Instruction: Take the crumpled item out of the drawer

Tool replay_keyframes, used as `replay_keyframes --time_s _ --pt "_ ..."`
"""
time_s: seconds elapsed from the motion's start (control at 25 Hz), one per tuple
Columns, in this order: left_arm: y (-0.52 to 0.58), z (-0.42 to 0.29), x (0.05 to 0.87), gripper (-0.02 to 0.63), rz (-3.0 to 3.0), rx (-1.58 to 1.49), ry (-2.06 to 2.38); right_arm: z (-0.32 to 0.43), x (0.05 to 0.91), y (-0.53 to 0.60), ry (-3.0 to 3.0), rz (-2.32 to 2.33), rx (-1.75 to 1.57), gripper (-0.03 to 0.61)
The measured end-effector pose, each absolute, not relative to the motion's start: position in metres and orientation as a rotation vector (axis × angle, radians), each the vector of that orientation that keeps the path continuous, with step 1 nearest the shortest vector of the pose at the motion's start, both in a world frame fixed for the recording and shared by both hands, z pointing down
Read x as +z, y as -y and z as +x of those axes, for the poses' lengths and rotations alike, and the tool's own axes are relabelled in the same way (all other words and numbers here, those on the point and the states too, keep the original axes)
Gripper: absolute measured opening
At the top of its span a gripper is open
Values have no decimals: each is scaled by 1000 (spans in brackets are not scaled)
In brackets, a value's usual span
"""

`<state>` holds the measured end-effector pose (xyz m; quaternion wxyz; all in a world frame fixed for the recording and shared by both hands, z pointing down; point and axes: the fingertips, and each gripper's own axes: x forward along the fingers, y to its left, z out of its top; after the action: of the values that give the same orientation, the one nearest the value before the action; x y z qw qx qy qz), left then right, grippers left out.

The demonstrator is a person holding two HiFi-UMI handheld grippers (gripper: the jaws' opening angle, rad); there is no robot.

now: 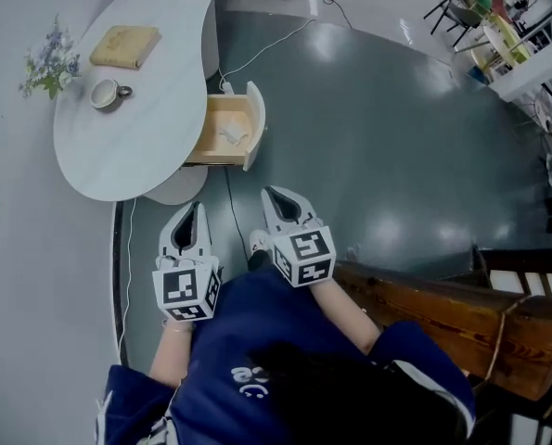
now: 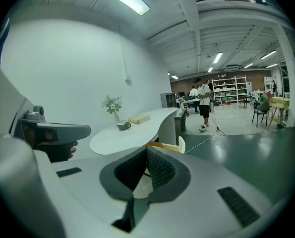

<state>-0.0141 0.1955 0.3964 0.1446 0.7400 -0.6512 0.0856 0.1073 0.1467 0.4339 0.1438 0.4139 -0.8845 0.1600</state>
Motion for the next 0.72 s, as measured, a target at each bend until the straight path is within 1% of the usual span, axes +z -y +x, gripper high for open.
replay_keyframes --time_s 0.36,0.72 --pt "-127 9 405 5 2077 240 1903 122 440 -68 2589 1122 482 7" --pt "-94 13 412 5 2051 259 1914 127 451 -38 2582 1096 532 7"
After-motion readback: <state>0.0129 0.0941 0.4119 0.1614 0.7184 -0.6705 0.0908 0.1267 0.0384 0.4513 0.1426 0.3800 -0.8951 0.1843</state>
